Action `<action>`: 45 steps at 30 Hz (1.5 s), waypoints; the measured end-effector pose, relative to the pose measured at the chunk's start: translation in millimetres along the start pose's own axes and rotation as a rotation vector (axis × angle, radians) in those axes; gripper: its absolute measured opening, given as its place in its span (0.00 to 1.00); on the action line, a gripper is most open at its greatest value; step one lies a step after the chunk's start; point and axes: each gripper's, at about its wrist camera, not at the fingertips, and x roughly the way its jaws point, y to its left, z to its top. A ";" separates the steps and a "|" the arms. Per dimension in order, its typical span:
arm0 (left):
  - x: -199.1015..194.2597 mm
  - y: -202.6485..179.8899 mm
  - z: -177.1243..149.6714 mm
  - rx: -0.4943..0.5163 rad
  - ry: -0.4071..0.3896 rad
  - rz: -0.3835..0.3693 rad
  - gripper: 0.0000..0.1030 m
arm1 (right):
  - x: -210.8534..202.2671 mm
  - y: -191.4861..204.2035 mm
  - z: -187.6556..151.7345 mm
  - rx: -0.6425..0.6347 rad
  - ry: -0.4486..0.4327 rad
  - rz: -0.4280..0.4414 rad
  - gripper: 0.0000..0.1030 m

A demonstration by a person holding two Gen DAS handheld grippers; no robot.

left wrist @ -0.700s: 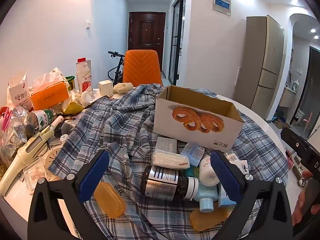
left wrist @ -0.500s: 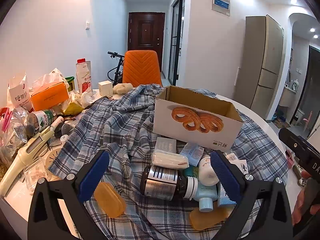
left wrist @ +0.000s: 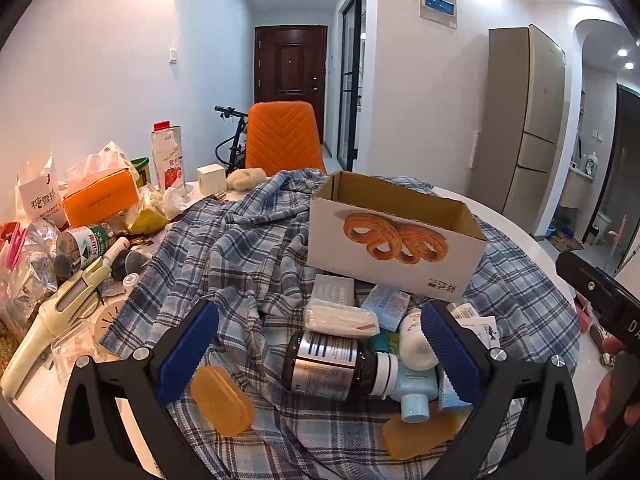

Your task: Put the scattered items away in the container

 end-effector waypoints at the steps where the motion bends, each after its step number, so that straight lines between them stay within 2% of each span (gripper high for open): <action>1: 0.4 1.2 -0.1 -0.005 0.002 -0.003 1.00 | 1.1 0.1 0.0 0.001 0.003 0.001 1.00; 36: 13.1 -6.8 -1.5 0.010 0.045 -0.007 1.00 | 10.4 4.2 -1.8 -0.014 0.055 0.001 1.00; 41: 17.7 -11.8 13.5 0.052 0.065 -0.003 1.00 | 16.0 11.0 12.8 -0.077 0.062 -0.014 1.00; 45: 18.4 -11.0 35.8 0.056 0.045 0.005 1.00 | 27.4 21.3 31.6 -0.148 0.098 0.034 1.00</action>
